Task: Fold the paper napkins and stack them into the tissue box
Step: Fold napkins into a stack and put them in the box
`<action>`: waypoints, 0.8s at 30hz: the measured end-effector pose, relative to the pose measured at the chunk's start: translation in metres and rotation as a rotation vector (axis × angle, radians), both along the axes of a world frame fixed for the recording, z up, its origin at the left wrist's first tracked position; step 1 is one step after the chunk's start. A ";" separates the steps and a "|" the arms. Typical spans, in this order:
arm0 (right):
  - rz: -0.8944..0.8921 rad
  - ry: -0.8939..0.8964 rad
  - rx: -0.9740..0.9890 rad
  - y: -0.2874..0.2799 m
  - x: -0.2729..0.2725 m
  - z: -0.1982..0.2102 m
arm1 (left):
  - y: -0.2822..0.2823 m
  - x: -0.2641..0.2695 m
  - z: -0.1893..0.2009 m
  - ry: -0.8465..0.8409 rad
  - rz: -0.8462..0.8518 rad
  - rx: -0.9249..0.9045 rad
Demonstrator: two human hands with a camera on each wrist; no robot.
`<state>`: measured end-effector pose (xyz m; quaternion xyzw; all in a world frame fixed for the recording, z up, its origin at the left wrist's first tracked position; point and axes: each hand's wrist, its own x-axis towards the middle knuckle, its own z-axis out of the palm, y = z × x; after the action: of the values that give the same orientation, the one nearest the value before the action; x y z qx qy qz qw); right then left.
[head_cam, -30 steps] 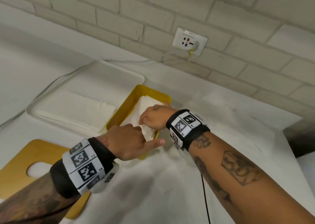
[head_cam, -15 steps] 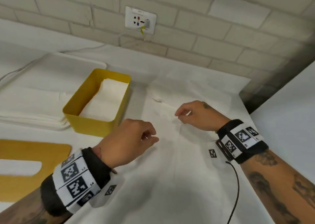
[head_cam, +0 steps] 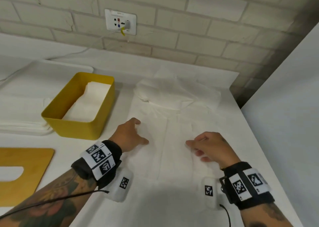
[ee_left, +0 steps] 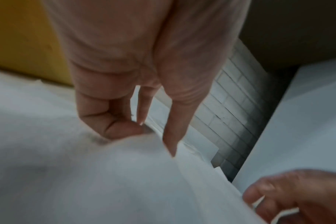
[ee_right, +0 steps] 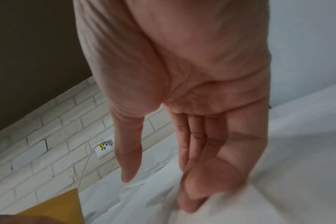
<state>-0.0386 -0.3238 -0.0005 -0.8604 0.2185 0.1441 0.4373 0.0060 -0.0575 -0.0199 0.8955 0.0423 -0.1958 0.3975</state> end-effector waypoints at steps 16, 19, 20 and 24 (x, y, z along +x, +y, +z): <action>-0.156 -0.190 0.411 -0.039 0.005 -0.014 | 0.019 -0.019 -0.010 0.018 0.356 -0.599; -0.101 -0.184 0.309 -0.051 0.003 -0.019 | 0.013 -0.020 -0.010 -0.048 0.354 -0.539; -0.088 -0.181 0.298 -0.054 0.003 -0.021 | 0.012 -0.020 -0.011 -0.127 0.324 -0.440; -0.113 -0.117 0.396 -0.060 -0.002 -0.022 | 0.000 -0.024 -0.010 -0.519 -0.050 -0.115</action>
<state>-0.0406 -0.3840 -0.0228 -0.7508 0.2081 0.1094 0.6172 -0.0185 -0.0574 -0.0303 0.8925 -0.0944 0.0283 0.4402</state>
